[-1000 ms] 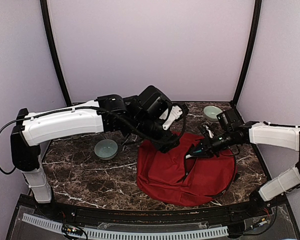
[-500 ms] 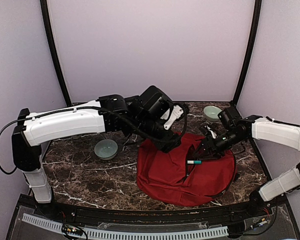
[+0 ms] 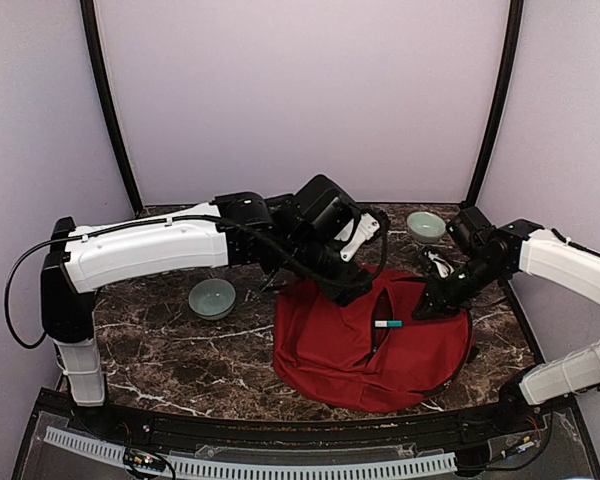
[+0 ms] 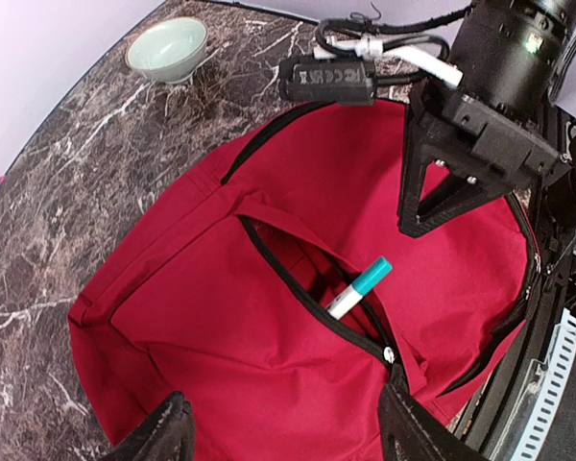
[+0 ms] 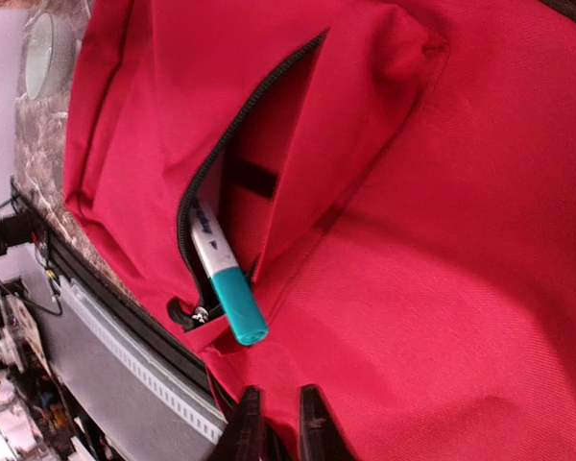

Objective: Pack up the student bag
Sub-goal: Place the pen in the lower front pocket of the bag, then adjust the pen in the lower front pocket of the bag.

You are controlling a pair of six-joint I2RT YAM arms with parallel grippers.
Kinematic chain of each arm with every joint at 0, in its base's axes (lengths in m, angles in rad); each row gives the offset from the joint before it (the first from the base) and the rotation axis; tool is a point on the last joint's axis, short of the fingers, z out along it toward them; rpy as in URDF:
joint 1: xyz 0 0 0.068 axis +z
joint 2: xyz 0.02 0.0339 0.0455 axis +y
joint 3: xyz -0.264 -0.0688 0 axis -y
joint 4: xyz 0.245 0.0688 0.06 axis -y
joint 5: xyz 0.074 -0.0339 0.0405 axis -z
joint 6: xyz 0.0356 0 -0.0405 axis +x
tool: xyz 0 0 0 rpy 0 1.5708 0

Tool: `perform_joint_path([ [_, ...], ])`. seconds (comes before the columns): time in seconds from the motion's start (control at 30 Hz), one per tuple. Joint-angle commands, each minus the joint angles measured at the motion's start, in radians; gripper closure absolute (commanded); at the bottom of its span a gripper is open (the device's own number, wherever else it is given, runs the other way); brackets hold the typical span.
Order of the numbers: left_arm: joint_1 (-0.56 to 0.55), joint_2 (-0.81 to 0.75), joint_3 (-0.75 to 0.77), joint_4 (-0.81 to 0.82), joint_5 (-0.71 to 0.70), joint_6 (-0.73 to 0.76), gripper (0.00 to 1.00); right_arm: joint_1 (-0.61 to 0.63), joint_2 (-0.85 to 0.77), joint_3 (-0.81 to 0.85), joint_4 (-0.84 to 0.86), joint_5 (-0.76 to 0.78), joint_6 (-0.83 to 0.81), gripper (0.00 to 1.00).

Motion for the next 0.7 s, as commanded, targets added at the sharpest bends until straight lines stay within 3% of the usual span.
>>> perform_joint_path([
  [0.0, -0.005, 0.020, 0.059, -0.008, 0.004, 0.026, 0.32, 0.028, 0.005, 0.012, -0.032, 0.095, 0.017, 0.93],
  [0.13, -0.005, 0.029, 0.057, -0.014, 0.004, 0.018, 0.32, 0.057, 0.040, 0.020, -0.026, 0.144, 0.028, 0.99],
  [0.67, -0.005, 0.036, 0.033, -0.031, -0.021, 0.009, 0.32, 0.207, 0.233, 0.146, 0.080, 0.051, 0.087, 1.00],
])
